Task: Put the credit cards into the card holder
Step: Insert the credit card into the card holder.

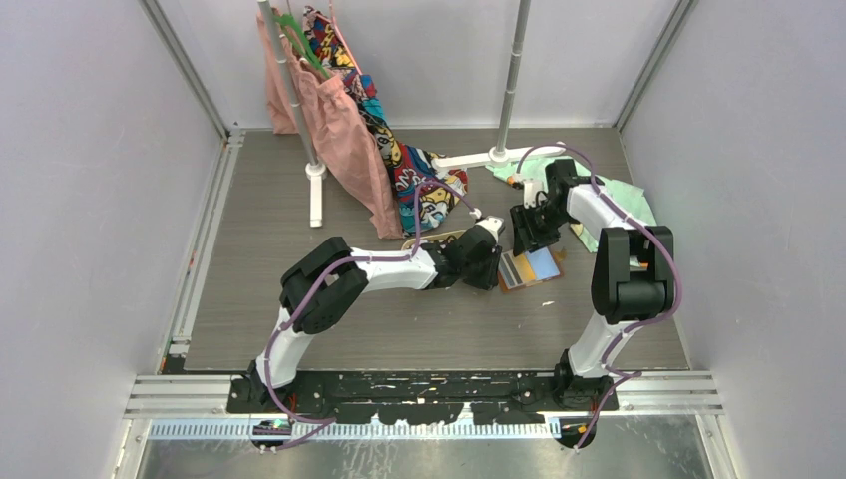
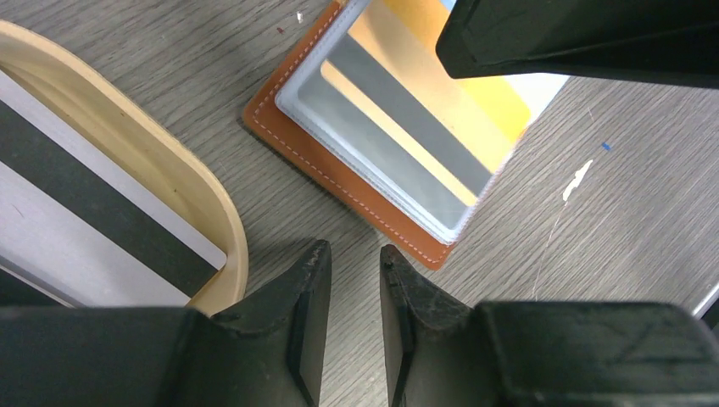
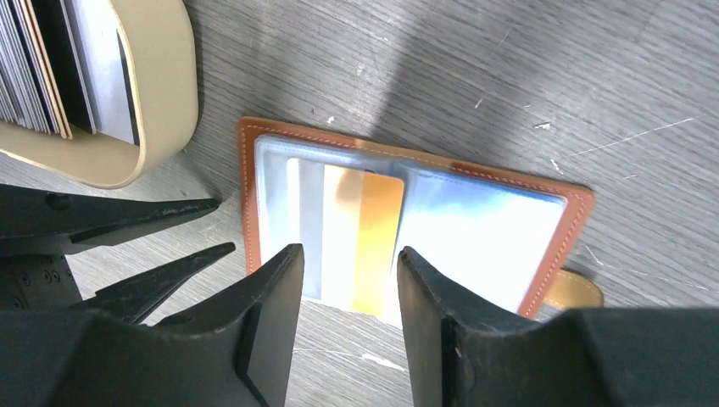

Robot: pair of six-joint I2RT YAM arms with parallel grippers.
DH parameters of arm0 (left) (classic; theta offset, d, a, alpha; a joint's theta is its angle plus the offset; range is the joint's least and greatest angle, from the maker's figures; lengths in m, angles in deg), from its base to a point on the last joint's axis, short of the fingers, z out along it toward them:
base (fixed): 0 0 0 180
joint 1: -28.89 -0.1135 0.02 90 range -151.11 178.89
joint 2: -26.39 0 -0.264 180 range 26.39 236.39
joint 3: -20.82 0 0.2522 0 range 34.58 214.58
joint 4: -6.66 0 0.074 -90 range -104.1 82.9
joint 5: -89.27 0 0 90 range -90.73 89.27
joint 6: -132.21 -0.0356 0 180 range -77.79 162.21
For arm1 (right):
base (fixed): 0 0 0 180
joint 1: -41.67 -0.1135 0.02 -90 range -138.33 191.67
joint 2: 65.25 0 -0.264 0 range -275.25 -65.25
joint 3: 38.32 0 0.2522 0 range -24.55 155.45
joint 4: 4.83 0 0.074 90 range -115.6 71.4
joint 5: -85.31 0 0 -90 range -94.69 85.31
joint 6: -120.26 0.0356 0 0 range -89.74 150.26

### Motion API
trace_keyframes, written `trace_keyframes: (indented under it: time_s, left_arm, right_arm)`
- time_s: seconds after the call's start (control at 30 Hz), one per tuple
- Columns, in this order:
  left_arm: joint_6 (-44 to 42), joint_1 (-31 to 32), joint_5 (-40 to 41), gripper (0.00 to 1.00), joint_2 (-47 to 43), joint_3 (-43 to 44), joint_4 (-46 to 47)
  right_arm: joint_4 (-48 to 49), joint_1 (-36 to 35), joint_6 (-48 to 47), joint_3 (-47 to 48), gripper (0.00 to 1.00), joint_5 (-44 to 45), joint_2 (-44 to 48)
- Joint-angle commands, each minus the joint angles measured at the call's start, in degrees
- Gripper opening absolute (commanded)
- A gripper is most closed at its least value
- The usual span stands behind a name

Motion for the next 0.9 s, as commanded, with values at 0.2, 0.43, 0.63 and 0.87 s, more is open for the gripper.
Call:
trace_keyframes:
  time_s: [0.2, 0.43, 0.63, 0.87]
  left_arm:
    - [-0.46, 0.05, -0.49, 0.27, 0.12, 2.29, 2.13]
    - [-1.06, 0.09, -0.19, 0.26, 0.79, 3.04, 1.47]
    - [-1.48, 0.04, -0.29, 0.26, 1.88, 4.25, -0.03]
    - [-1.88, 0.06, -0.86, 0.25, 3.38, 5.82, -1.21]
  right_arm:
    - [-0.32, -0.02, -1.52, 1.47, 0.46, 2.42, 1.72]
    - [0.18, -0.02, -2.67, 1.21, 0.06, 9.60, 0.01]
    - [-1.23, -0.02, -3.48, 1.78, 0.04, 10.48, -3.37]
    - [-3.09, -0.78, -4.39, 2.19, 0.04, 5.14, -5.25]
